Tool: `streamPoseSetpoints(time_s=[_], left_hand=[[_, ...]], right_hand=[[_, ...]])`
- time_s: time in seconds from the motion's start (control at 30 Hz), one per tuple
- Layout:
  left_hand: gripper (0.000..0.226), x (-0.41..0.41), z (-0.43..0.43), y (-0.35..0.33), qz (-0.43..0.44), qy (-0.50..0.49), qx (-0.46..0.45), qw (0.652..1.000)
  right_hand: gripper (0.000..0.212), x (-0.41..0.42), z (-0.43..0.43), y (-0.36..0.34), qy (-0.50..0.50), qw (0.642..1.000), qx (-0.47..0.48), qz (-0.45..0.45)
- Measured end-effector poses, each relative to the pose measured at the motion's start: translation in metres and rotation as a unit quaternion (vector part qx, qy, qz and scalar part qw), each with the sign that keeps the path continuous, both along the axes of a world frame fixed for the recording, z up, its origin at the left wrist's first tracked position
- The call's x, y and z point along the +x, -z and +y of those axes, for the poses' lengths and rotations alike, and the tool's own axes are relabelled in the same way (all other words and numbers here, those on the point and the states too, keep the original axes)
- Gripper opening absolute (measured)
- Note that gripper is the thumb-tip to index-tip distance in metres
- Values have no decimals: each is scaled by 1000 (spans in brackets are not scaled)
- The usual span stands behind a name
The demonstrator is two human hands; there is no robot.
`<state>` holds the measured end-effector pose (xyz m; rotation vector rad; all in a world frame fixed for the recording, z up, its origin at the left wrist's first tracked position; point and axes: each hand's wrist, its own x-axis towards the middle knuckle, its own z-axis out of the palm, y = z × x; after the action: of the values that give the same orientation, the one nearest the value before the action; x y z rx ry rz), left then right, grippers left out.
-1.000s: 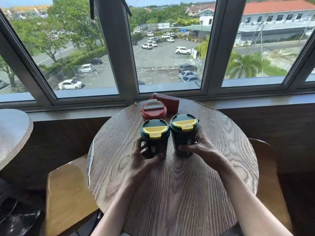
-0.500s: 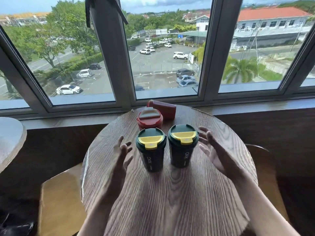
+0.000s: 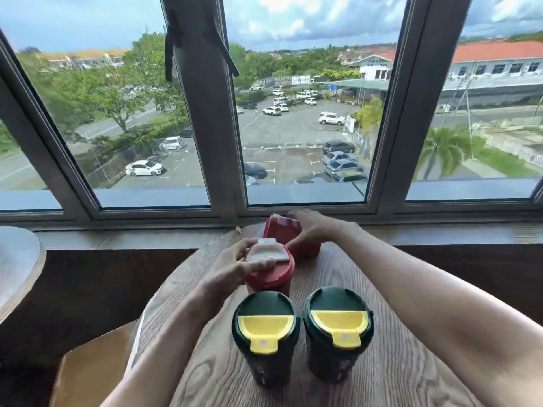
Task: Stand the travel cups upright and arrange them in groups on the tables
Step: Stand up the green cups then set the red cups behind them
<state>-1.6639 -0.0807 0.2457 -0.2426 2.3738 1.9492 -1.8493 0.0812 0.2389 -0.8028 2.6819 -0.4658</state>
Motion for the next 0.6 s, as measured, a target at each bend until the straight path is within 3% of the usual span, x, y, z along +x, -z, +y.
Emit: streamPoseSetpoints(time_s=[0.07, 0.13, 0.23, 0.43, 0.6], left_hand=[[54, -5, -5, 10, -6, -5, 43, 999], [52, -9, -8, 14, -2, -2, 60, 998], [45, -9, -7, 15, -2, -3, 63, 998], [53, -9, -8, 14, -5, 3, 76, 997], [56, -8, -8, 11, -11, 11, 79, 997]], right_hand=[[102, -18, -10, 16, -10, 999, 43, -8], [102, -27, -14, 30, -2, 1000, 26, 1], [85, -31, -12, 40, 15, 999, -31, 18], [70, 11, 21, 39, 78, 959, -265, -63], [69, 75, 57, 35, 73, 915, -381, -115]])
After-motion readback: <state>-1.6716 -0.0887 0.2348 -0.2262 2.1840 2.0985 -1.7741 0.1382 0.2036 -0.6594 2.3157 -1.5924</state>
